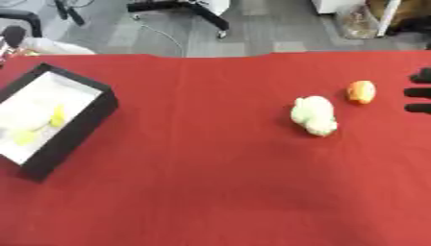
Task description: Pick up the objects with one hand, pass them to the other hand, and then place them into the box on the other side of the table.
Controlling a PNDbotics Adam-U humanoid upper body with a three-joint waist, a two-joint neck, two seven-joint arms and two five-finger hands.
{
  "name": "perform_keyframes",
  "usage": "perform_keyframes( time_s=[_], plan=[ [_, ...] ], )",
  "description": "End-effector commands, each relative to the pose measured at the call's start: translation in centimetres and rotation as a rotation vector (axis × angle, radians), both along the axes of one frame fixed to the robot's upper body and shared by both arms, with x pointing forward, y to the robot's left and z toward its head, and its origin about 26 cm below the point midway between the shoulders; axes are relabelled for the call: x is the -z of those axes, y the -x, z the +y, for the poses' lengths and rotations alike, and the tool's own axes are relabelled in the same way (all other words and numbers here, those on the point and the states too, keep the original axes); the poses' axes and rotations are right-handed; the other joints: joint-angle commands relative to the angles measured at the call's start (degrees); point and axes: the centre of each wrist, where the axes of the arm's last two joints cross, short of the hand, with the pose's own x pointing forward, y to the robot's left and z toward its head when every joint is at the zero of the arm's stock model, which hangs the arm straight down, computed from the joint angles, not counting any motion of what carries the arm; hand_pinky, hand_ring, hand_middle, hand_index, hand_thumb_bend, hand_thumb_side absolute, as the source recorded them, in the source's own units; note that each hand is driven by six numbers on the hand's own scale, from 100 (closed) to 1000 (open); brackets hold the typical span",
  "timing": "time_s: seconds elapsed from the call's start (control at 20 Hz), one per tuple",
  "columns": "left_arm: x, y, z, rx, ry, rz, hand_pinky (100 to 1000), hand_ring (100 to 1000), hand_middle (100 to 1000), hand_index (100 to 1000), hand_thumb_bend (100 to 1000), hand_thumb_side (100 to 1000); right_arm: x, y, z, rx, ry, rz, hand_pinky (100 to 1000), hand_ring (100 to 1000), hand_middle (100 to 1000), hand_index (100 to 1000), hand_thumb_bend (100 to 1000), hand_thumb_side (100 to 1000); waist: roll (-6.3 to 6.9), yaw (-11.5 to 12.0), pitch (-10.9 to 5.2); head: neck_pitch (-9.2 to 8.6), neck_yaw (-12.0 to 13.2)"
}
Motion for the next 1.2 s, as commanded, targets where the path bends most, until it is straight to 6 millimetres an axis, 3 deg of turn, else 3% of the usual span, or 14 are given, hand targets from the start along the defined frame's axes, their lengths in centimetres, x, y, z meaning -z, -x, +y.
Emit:
perform_keyframes(
  time_s=[0.05, 0.25, 0.5, 0.85, 1.2],
  plan=[
    [-1.5, 0.7, -2.6, 0.166, 0.106, -0.08, 472, 518, 621, 807, 636, 664, -1.0, -0.4, -1.1, 0.011, 0.184, -0.059, 783, 855, 856, 861, 100, 562, 0.1, 0.3, -0.93, -0.13, -1.7],
    [-1.5, 1.0, -5.1, 0.285, 0.207, -0.093, 470, 516, 616, 804, 623, 656, -0.2, -1.5, -2.1, -0.038, 0.328, -0.044, 797, 888, 894, 880, 100, 561, 0.19, 1.1, -0.75, -0.13, -3.3],
    [-0.8, 1.3, -6.6, 0.347, 0.257, -0.073, 466, 510, 610, 803, 618, 657, 0.9, -3.2, -3.7, -0.057, 0.457, 0.018, 811, 910, 921, 897, 100, 563, 0.64, 2.6, -0.55, -0.13, -5.7],
    [-0.6, 1.6, -7.2, 0.378, 0.26, -0.06, 464, 508, 607, 804, 614, 662, 2.1, -4.7, -5.4, -0.043, 0.536, 0.092, 812, 907, 920, 902, 100, 580, 1.29, 4.1, -0.4, -0.13, -7.2],
    [-0.1, 1.5, -7.5, 0.385, 0.264, -0.039, 461, 505, 606, 805, 617, 665, 2.7, -5.6, -5.6, -0.04, 0.584, 0.137, 820, 912, 928, 916, 146, 571, 1.68, 4.6, -0.42, -0.13, -8.1]
  ],
)
